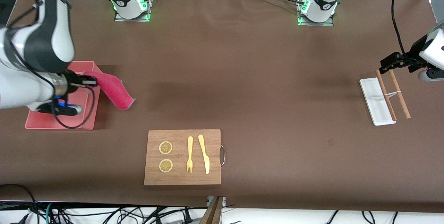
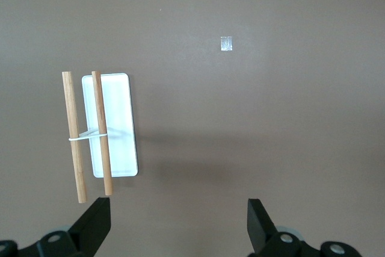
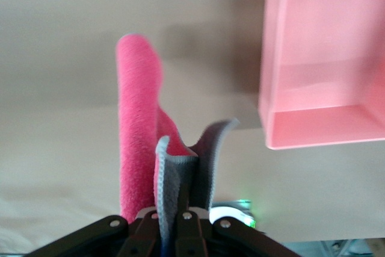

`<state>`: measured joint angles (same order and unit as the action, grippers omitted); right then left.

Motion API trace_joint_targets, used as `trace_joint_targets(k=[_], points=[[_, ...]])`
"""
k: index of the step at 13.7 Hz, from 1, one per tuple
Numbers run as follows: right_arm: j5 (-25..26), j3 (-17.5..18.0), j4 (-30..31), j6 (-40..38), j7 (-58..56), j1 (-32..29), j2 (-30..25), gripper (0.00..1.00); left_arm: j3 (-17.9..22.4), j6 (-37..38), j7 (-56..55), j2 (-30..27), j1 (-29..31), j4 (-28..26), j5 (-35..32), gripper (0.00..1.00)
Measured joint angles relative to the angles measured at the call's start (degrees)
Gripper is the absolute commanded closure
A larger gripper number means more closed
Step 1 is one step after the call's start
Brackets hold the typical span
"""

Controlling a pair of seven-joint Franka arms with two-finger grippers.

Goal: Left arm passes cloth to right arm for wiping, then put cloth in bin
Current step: 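Move the cloth over the pink bin with the right gripper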

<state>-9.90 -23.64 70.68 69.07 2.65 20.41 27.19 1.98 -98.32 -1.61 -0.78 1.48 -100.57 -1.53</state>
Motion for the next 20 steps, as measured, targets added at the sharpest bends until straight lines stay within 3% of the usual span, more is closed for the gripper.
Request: trace_joint_targets(k=[3,7,11,17,20], points=[[3.1,-5.2,-1.9,-4.4,-7.7,-0.1,-2.7,1.0,0.0,0.0,0.0,0.1,0.0,0.0,0.0,0.0],[6.4,-14.3,-2.2,-4.0,-23.1,-1.1,-2.7,1.0,0.0,0.0,0.0,0.1,0.0,0.0,0.0,0.0],[8.3,-15.1,3.5,4.6,-27.0,-3.4,-0.7,1.0,0.0,-0.6,0.0,0.2,0.0,0.0,0.0,0.0],[8.3,-14.9,18.0,23.8,-27.8,-3.6,3.0,1.0,0.0,-0.7,0.0,0.4,0.0,0.0,0.0,0.0],[6.9,-14.4,22.0,28.7,-27.9,-3.6,4.2,1.0,0.0,-0.7,0.0,0.4,0.0,0.0,0.0,0.0]])
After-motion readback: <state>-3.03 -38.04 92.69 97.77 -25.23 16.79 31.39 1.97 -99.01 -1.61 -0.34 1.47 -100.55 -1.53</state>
